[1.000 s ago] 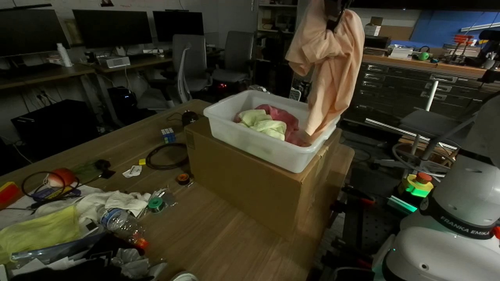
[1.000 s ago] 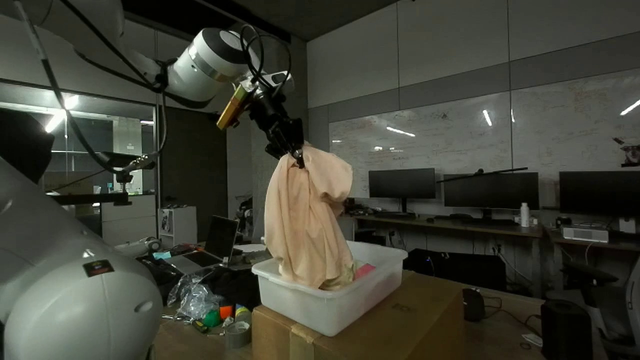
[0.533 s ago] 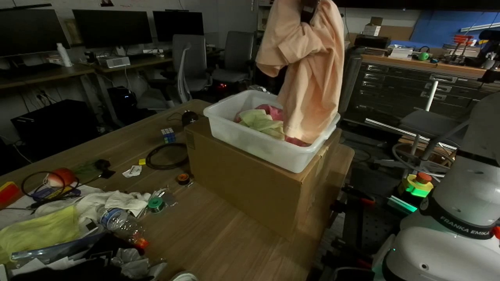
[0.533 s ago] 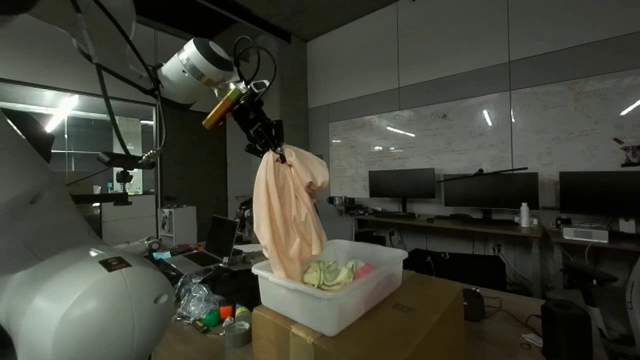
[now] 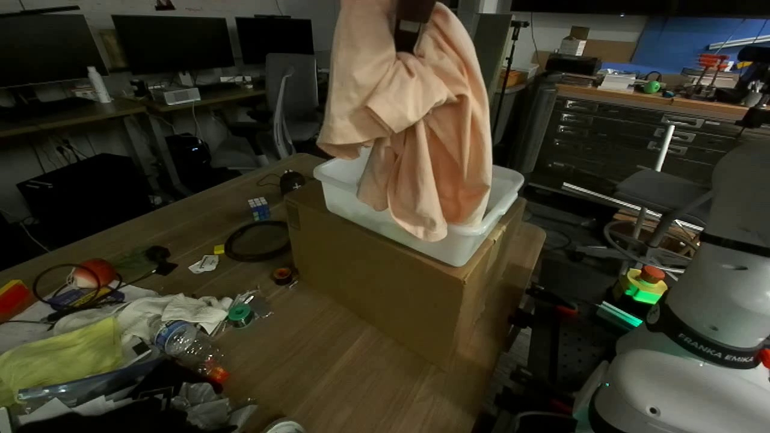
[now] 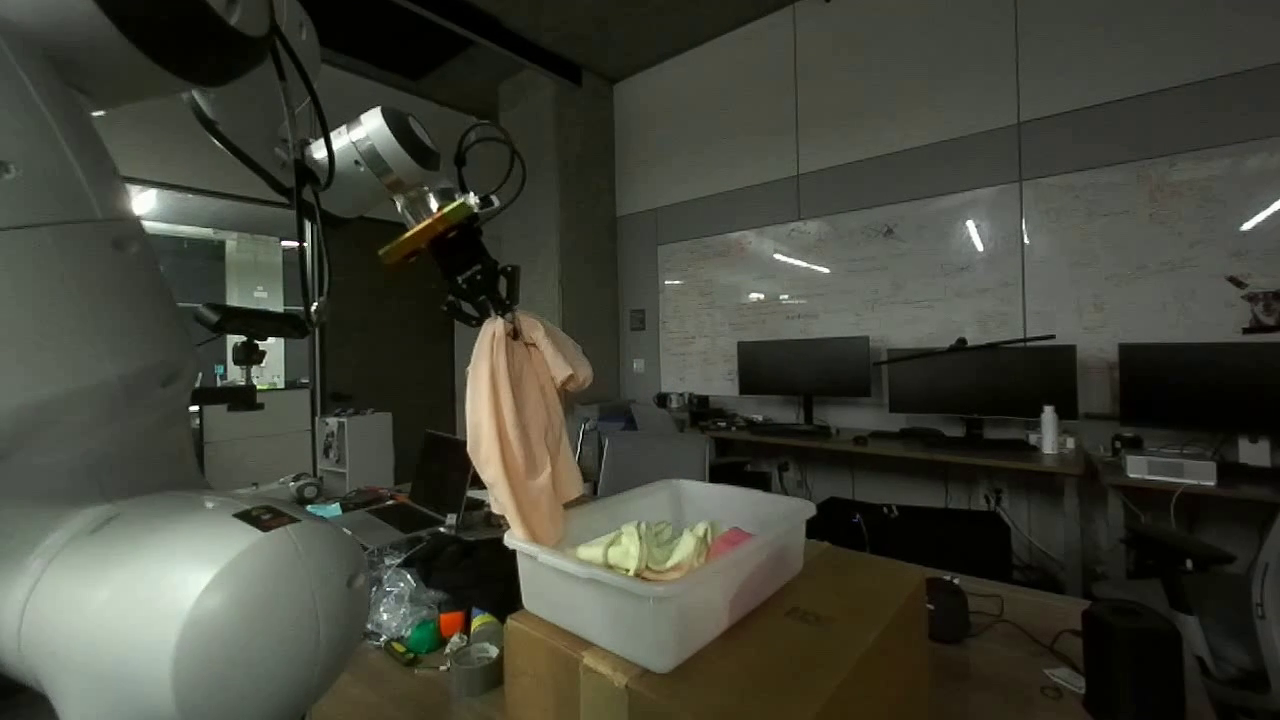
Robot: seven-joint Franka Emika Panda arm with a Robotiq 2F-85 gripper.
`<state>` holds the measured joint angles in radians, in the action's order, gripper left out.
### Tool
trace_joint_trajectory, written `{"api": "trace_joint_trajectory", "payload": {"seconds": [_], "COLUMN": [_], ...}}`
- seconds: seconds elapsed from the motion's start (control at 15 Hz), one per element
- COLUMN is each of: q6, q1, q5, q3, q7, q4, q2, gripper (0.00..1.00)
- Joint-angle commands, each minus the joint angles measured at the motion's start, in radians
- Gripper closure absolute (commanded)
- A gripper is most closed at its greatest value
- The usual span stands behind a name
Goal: Take the clothes in the bucket on the box and put them on the table
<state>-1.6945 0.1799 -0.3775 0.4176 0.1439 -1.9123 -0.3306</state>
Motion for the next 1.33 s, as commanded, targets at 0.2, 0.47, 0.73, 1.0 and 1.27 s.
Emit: {"api": "trace_joint_trajectory", "payload": {"seconds": [0.2,0.47,0.73,1.0,1.27], "q6": [-0.041,-0.06,-0.06,-0.029,-0.006], "q1": [0.08,0.094,0.096,0.103,0.114], "q5": [0.188,0.32,0.415,0.346,0.288], "q3": [-0.048,-0.067,-0.077,-0.07,-0.071], "q7": [-0.15,-0.217,-0.23,-0.22,-0.23], "q4": [0.209,0.278,0.331,0.347,0.334], "q2": [0.178,0.248,0.307,0.345,0.353], "gripper": [0.91,0.91,0.91,0.62,0.34]}}
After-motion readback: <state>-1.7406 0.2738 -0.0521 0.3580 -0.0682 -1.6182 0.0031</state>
